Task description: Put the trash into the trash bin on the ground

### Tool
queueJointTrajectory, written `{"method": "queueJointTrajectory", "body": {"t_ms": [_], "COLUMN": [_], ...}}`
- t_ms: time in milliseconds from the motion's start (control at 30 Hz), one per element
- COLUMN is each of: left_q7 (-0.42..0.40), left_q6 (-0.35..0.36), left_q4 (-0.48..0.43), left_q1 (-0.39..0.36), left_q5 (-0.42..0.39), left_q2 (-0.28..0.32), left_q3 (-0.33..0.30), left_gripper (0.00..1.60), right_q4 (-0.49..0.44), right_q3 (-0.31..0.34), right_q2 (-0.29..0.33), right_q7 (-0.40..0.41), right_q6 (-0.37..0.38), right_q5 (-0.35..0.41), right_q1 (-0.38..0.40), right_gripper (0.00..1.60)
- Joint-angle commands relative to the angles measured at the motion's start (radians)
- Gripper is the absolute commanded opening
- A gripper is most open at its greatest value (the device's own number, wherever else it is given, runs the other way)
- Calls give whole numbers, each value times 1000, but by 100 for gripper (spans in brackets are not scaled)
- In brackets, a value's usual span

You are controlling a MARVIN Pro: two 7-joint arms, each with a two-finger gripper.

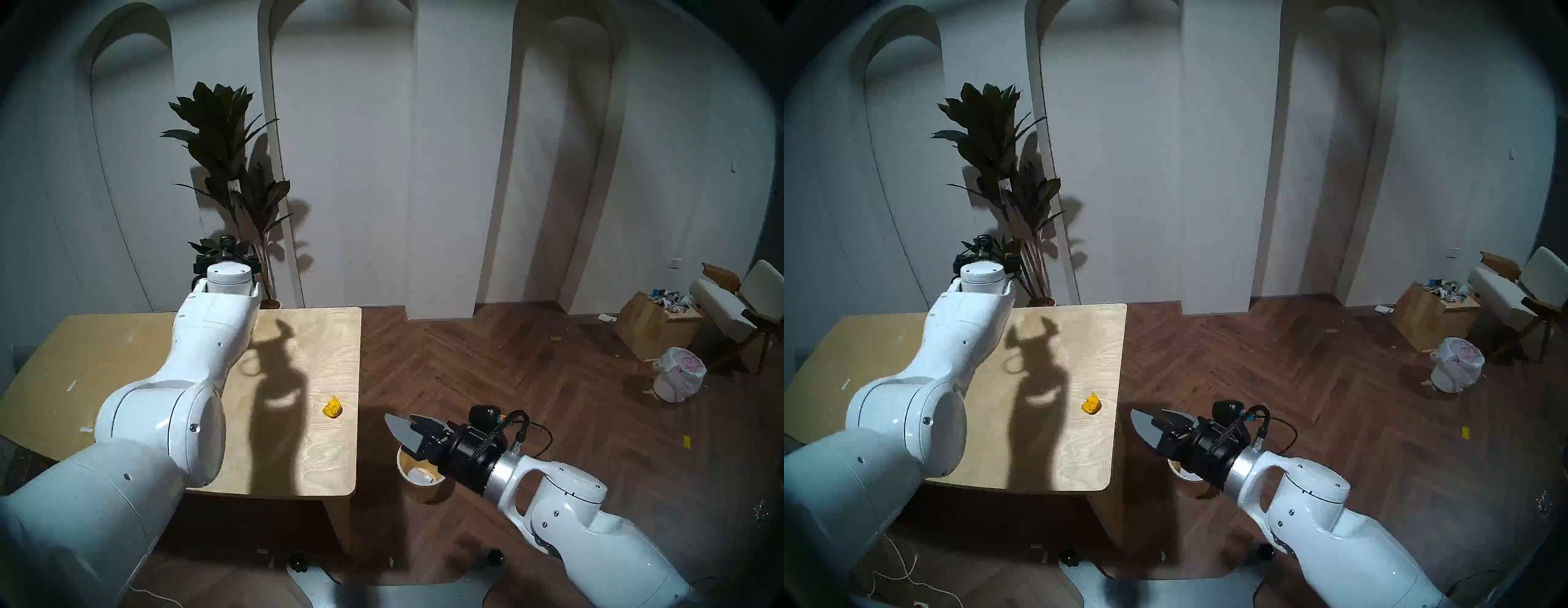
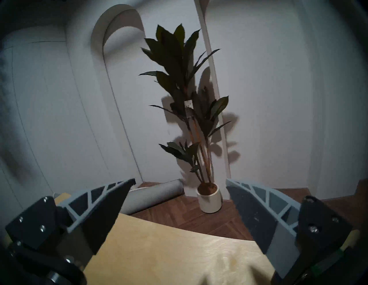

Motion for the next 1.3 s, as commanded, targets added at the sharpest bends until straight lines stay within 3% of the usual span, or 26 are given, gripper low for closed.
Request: {"method": "queueJointTrajectory", "body": {"t_ms": [0, 667, 1267], "left_q7": [19, 50, 53], "left_q6": [-13, -16, -12], "left_q4": [-64, -168, -256], "left_q1": [-2, 60, 147], "left_q5": [4, 4, 3], "left_q2": [65, 116, 121], "left_q3": [-27, -91, -122], "left_gripper": [160, 160, 160], "right_q4": [-21, -3, 30], "right_q3": [-21, -110, -196], "right_q2": [-8, -44, -75], "right_q7": [-24, -140, -246], "right_q6": [8, 61, 112], "right_q5": [-34, -151, -262], "right_q1": [34, 123, 193], "right_gripper": [160, 160, 160]}}
